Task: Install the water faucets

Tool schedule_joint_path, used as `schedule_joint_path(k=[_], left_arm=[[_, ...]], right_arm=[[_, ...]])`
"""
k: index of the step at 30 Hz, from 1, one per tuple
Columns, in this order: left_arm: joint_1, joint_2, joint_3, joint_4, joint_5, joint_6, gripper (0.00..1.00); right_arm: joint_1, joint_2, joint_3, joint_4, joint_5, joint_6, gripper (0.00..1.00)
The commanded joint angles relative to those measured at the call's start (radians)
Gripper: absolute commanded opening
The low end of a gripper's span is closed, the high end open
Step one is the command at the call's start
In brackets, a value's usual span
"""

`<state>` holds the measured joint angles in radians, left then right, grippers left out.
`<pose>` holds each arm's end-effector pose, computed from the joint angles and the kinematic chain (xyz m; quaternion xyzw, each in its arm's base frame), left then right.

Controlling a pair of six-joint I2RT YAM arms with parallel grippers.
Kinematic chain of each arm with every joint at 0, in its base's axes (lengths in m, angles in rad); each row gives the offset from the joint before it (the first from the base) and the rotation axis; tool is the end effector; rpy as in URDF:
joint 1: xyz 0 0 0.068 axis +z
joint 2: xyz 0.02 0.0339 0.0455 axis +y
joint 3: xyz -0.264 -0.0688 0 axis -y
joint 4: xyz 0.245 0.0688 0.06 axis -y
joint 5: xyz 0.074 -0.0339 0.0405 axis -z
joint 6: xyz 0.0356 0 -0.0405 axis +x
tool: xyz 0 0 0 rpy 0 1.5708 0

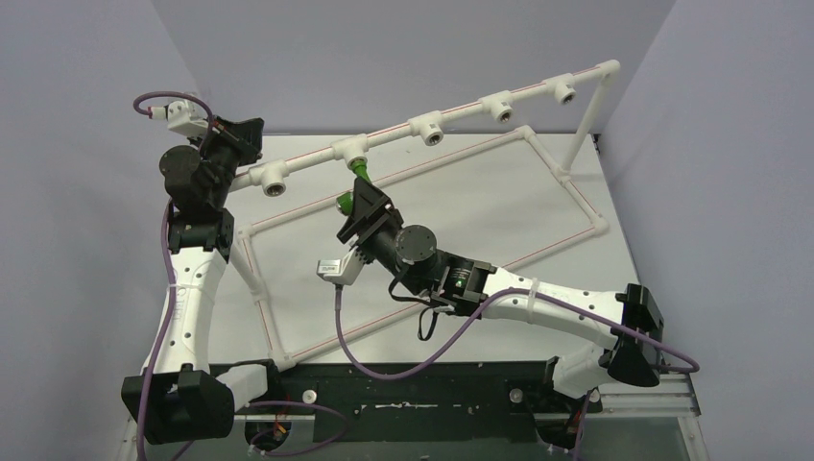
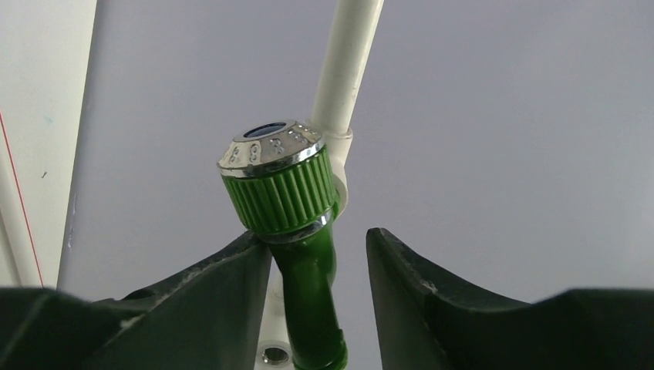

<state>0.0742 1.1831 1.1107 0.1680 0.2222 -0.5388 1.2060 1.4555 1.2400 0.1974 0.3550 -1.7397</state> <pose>0.2769 0.0127 0.4104 -0.1234 0.6620 -0.2419 0.6986 0.1361 0.3218 0.3800 -0.6868 0.1918 -0.3034 0.6320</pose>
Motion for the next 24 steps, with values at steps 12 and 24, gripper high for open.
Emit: schedule_joint_path(k=[12, 24], left_arm=[[0.016, 0.128, -0.133, -0.334, 0.031, -0.005, 0.00], [0.016, 0.127, -0.135, -0.335, 0.032, -0.006, 0.00]], right_arm=[[0.016, 0.000, -0.063, 0.281, 0.031, 0.192, 0.00], [0.021, 0.032, -0.088, 0.575, 0.039, 0.733, 0.00]])
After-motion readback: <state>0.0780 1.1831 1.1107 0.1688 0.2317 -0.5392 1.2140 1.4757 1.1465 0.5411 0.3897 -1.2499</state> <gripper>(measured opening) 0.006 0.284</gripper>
